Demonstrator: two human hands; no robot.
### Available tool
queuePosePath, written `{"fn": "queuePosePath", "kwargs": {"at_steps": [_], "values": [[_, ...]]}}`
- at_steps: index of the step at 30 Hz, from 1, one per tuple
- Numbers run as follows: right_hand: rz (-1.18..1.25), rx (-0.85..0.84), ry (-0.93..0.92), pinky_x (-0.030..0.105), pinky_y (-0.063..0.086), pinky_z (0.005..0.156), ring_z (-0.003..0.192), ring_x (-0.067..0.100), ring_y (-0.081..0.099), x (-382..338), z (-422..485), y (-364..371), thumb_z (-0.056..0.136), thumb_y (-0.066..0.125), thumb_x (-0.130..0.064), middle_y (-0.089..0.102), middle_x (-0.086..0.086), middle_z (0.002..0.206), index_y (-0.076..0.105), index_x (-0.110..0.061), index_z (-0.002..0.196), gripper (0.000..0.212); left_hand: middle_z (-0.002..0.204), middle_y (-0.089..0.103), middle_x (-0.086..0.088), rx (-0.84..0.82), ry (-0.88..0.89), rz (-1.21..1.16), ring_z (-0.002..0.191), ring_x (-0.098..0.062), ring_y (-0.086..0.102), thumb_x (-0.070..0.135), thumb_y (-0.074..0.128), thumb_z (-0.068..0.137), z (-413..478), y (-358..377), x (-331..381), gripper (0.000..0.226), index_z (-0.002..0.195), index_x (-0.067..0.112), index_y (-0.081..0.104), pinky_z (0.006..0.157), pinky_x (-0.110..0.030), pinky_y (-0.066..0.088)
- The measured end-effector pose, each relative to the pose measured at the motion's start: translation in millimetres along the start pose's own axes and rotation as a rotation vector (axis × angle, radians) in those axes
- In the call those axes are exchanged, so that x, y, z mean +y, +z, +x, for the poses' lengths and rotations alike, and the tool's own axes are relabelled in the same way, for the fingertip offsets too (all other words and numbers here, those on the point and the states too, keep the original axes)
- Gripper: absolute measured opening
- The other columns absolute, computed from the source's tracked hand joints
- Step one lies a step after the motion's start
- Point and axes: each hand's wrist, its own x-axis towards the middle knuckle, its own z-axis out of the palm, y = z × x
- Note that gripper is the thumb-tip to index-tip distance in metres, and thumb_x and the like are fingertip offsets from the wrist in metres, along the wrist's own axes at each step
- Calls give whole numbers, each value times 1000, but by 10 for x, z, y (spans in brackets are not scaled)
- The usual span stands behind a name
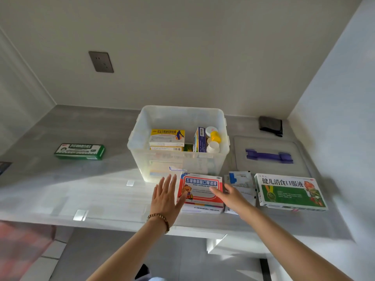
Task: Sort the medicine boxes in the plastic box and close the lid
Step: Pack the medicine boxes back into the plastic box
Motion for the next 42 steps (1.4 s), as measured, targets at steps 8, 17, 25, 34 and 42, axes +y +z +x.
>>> {"fn": "queuePosePath", "kwargs": {"at_steps": [8, 17, 25, 34, 42], "values": [[165, 21, -14, 22, 44, 82, 94, 7, 58, 74, -88, 144, 90, 53, -43, 61, -7, 114, 48, -37, 115, 27, 124, 57, 0, -218, -52, -564, 112, -19, 57, 45, 37, 92, -84, -27, 390, 45, 132, 26, 28, 95, -41, 48], [319, 211, -99, 15, 47, 71, 88, 6, 60, -61, -544, -261, 92, 49, -42, 62, -6, 104, 49, -31, 111, 22, 129, 50, -4, -57, 118, -666, 106, -19, 60, 46, 36, 91, -100, -394, 873, 50, 135, 28, 25, 84, -40, 55], [371, 270, -298, 12, 50, 60, 89, 10, 69, -714, -828, -603, 84, 57, -45, 70, -5, 99, 51, -27, 119, 40, 107, 56, 6, 93, 165, -820, 72, -7, 65, 49, 49, 80, 44, -1153, 849, 53, 129, 31, 36, 52, -13, 51], [316, 106, -407, 23, 55, 68, 88, 12, 70, -1692, -334, -497, 80, 60, -45, 72, -2, 98, 53, -34, 111, 34, 102, 69, 0, 82, 253, -951, 84, -11, 70, 38, 47, 88, 628, -1920, 275, 46, 131, 25, 42, 65, -27, 58], [366, 73, -267, 22, 56, 57, 76, 12, 73, -2055, 536, -265, 82, 65, -40, 75, -3, 84, 57, -28, 106, 28, 136, 48, -6, 240, 78, -628, 126, -21, 43, 43, 33, 94, 1324, -1856, -497, 48, 137, 21, 36, 103, -46, 38]]}}
